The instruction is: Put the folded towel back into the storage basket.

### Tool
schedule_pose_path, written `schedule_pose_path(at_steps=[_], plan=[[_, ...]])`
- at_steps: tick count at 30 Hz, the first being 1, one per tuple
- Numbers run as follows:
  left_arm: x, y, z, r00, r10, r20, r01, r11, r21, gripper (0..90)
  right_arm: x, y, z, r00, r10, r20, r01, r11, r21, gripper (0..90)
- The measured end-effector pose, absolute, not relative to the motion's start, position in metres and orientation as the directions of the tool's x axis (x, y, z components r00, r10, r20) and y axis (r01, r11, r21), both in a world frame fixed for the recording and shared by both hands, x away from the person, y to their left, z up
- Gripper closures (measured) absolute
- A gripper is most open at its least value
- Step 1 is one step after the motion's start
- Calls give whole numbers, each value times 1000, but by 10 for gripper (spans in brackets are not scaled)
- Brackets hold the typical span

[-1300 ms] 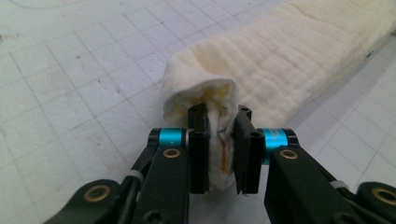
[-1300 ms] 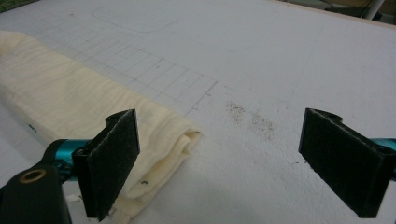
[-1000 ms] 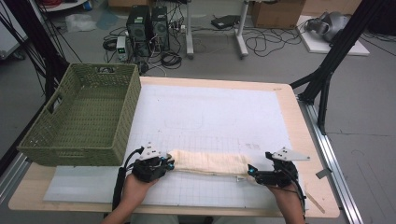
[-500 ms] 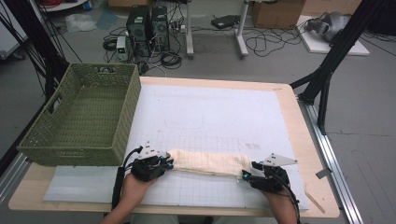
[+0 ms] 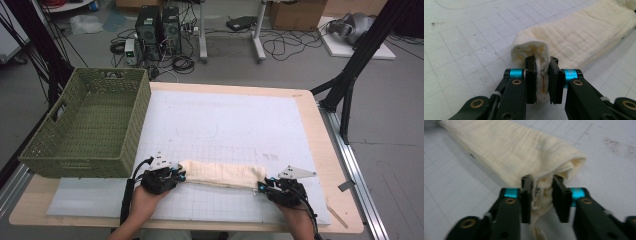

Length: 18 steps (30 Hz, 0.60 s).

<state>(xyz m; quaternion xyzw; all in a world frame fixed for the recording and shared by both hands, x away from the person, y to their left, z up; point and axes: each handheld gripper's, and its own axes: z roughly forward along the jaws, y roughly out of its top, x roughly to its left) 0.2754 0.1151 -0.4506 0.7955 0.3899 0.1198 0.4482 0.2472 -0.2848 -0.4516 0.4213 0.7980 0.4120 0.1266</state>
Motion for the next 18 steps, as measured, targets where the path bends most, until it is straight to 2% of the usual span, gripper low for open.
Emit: schedule_pose_path(at_steps=[3,9,15,18], plan=[[276,115,-451,666,728,-161,513,-292,807,787,247,-282,-451,-613,778,139,565,307,766,774],[275,117,-447,672,724,-156,498,-286,819,795,247,-280,-447,-610,784,119,558,318,767,794],[275,121,-438,672,716,-189,489,-237,840,798,246,-290,-435,-591,792,153,534,241,811,798],[274,121,-437,674,714,-189,485,-235,842,798,246,-292,-433,-590,793,149,527,239,815,798]])
